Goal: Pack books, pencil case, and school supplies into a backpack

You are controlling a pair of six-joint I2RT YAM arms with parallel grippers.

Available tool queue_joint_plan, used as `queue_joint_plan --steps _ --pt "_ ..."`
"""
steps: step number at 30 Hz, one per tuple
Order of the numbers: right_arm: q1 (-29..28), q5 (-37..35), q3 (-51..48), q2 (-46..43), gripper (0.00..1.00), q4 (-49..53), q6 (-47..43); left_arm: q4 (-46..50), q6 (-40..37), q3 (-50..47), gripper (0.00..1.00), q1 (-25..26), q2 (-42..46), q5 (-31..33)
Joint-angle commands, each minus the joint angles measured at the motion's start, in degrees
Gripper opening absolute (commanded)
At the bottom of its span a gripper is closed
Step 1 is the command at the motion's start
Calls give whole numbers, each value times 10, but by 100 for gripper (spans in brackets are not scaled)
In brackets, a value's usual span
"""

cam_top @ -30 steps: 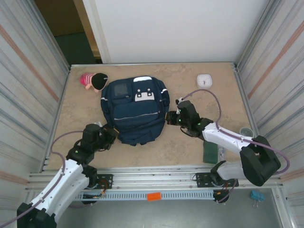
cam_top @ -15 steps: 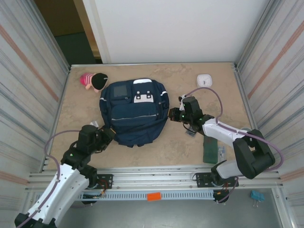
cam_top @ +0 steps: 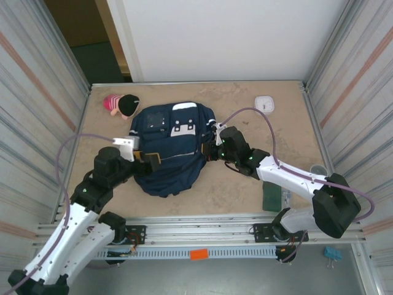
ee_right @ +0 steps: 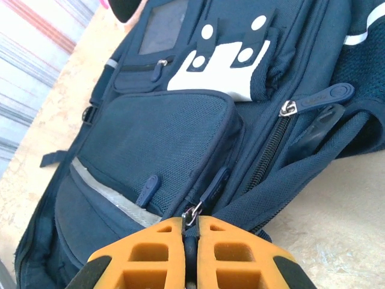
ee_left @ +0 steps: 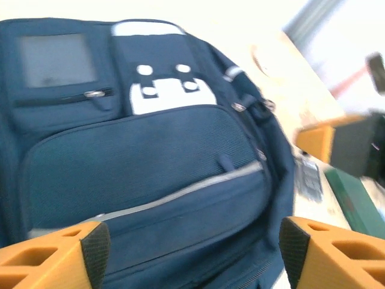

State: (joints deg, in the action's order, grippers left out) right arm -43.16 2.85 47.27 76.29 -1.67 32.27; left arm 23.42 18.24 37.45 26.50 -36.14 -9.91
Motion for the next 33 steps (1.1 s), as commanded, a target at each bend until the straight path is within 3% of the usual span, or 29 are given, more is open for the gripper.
queue_joint_plan --steps 1,7,15,18,22,24,33 --pt "-3 10 28 -19 0 -31 -12 -45 -174 11 77 60 -25 -35" --pt "-4 40 28 -29 0 -43 -9 -116 -239 6 79 151 -124 8" --pt "-10 59 24 -35 0 -54 -11 -215 -243 28 73 170 -269 44" --pt "-9 62 16 -41 0 -65 -8 -241 -240 22 62 172 -293 62" --pt "4 63 3 -47 0 -70 -3 -246 -236 7 16 173 -284 65" --pt "21 51 -14 -44 0 -72 8 -242 -237 0 4 173 -264 55" --pt "145 56 -68 31 0 -161 82 -237 -228 -30 0 172 -172 0"
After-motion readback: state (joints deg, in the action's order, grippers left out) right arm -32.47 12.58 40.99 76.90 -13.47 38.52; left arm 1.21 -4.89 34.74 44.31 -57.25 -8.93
